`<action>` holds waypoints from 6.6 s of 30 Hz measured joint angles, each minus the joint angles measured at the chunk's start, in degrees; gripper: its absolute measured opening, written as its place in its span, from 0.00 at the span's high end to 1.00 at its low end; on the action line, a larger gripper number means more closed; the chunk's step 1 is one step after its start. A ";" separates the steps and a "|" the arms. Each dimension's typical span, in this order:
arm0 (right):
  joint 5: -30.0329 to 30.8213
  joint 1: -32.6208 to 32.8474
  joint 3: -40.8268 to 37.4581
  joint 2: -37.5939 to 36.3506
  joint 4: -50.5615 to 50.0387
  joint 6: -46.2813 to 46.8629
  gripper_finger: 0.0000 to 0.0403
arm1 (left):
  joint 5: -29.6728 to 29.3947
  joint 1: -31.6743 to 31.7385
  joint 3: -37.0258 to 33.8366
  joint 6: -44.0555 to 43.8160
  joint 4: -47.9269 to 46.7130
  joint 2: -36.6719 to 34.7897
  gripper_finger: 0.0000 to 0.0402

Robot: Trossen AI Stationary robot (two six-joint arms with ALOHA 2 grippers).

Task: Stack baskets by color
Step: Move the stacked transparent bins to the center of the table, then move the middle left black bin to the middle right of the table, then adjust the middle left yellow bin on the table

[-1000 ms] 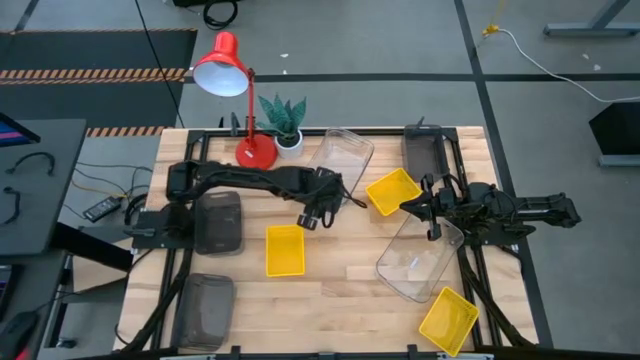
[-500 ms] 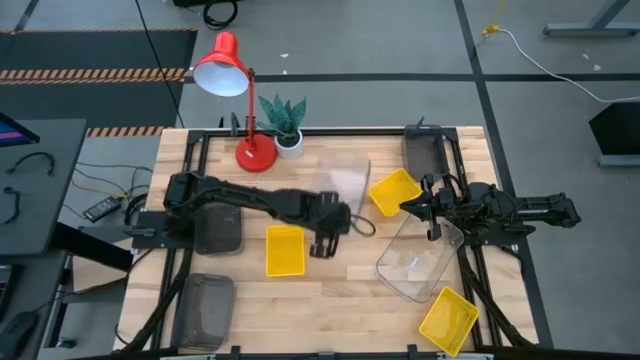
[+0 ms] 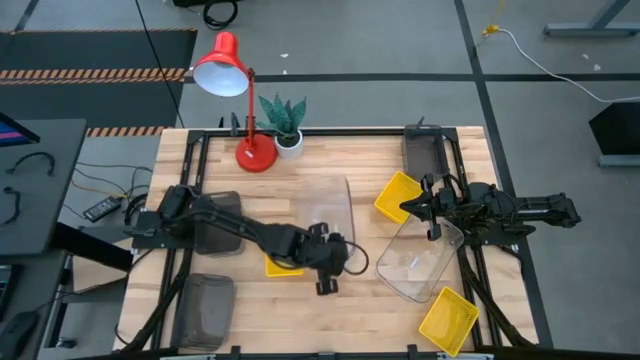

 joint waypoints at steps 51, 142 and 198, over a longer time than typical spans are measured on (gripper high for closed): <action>-0.02 0.00 -0.02 -0.02 -0.02 0.00 0.93 | -6.93 -26.43 -0.44 -36.10 -53.00 -12.82 0.56; -0.02 0.02 -0.02 -0.01 -0.02 0.00 0.93 | -2.17 3.11 -15.61 9.42 43.95 -0.55 0.98; -0.04 0.01 0.00 0.37 1.81 0.00 0.93 | 6.22 0.51 -35.75 -32.38 -36.41 -32.87 0.98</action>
